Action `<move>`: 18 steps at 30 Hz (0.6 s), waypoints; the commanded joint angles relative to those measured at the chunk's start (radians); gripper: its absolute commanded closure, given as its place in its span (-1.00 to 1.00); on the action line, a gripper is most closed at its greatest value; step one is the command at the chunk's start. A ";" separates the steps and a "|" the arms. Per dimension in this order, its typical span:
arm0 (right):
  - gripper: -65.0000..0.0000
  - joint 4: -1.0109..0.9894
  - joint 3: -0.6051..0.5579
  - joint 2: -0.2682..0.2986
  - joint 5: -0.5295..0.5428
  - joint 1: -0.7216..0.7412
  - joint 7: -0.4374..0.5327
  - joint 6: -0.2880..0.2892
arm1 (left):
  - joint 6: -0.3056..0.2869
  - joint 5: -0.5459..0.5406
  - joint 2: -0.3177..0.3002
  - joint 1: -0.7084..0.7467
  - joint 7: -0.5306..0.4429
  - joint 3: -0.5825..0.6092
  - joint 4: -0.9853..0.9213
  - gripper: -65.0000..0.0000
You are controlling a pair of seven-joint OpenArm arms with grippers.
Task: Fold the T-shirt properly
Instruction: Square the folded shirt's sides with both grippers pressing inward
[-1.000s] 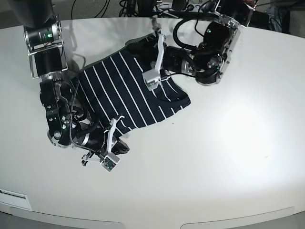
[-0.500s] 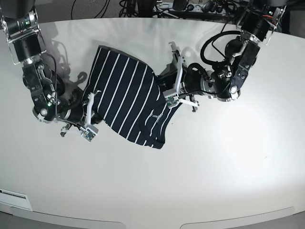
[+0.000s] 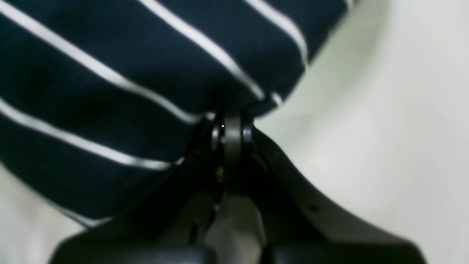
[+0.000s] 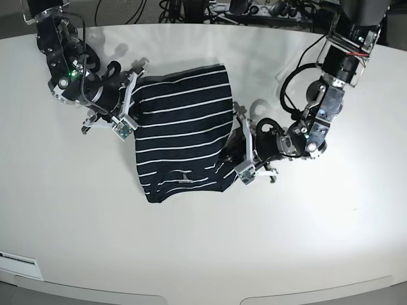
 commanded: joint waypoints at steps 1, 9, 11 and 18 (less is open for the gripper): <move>1.00 0.018 0.023 0.001 0.008 0.000 0.021 -0.002 | 0.009 0.053 0.002 -0.006 0.064 0.002 -0.013 1.00; 1.00 0.022 0.056 -0.040 0.033 -0.033 0.016 -0.007 | 0.009 0.054 0.027 -0.063 0.038 0.001 -0.014 1.00; 1.00 0.036 0.056 -0.040 0.020 -0.033 0.014 -0.030 | 0.009 0.053 0.027 -0.092 0.040 0.001 -0.014 1.00; 1.00 0.208 0.125 -0.041 -0.004 -0.042 0.036 -0.119 | -0.024 -0.020 0.024 -0.150 0.063 -0.043 0.045 1.00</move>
